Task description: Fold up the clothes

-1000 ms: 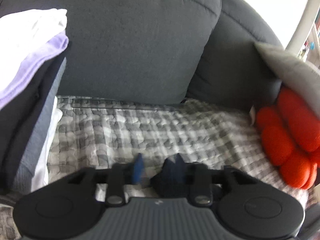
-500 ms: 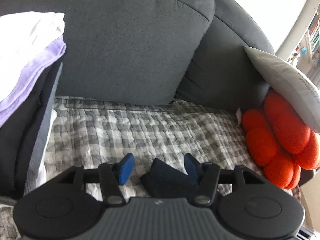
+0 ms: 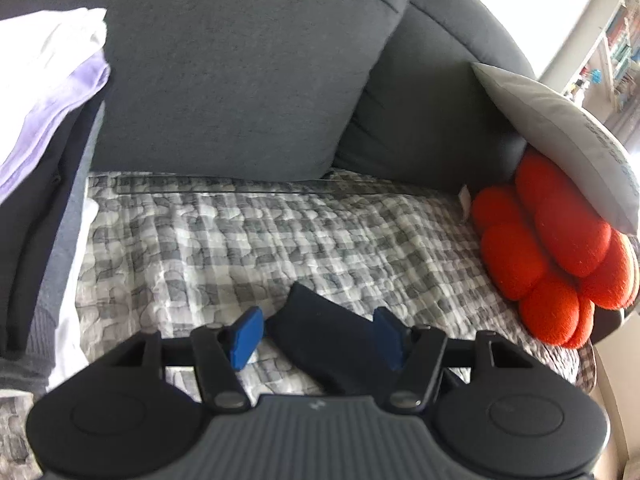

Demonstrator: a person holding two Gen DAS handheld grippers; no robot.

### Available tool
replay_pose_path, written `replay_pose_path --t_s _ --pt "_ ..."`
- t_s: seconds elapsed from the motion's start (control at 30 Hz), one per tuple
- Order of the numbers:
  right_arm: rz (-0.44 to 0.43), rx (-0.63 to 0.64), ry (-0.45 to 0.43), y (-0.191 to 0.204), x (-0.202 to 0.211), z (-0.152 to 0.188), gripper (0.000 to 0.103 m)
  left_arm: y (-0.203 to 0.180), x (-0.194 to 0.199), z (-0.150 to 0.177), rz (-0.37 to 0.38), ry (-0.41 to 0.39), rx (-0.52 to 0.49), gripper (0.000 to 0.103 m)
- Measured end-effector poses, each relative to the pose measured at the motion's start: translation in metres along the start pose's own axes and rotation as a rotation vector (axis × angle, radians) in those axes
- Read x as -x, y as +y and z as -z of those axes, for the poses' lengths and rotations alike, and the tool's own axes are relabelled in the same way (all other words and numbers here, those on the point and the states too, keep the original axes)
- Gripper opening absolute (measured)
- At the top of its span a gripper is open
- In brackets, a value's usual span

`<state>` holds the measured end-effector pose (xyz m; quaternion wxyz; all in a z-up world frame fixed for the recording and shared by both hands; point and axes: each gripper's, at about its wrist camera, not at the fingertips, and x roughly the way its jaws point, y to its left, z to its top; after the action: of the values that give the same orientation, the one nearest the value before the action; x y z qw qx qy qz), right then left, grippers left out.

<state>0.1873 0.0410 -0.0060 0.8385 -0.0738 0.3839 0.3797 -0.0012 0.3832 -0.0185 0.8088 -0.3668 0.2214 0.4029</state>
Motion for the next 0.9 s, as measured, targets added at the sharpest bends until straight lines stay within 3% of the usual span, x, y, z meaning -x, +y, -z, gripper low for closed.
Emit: replay_pose_path --t_s 0.07,0.23,0.3,0.37,0.53,0.63,0.9 --pt "0.050 0.060 0.034 0.008 -0.010 0.016 0.041 -0.007 0.002 0.004 0.019 0.001 -0.028 0.062" --pt "0.135 0.211 0.007 0.033 -0.017 0.041 0.044 -0.020 0.005 0.012 0.072 0.026 -0.085 0.062" --pt "0.146 0.242 0.018 0.039 -0.014 0.044 0.028 -0.019 0.003 0.011 0.079 0.043 -0.068 0.062" --pt "0.168 0.286 0.018 0.045 -0.012 0.049 0.021 -0.012 0.000 0.008 0.067 0.049 -0.033 0.062" --pt "0.206 0.371 -0.047 0.063 -0.008 0.076 0.019 0.022 -0.006 -0.002 -0.010 0.041 0.079 0.061" --pt "0.175 0.345 -0.036 0.062 0.000 0.078 0.019 0.033 -0.011 -0.004 -0.041 0.043 0.113 0.061" --pt "0.056 0.228 0.029 0.057 0.046 0.067 0.019 0.023 -0.030 -0.005 -0.016 0.049 0.054 0.062"
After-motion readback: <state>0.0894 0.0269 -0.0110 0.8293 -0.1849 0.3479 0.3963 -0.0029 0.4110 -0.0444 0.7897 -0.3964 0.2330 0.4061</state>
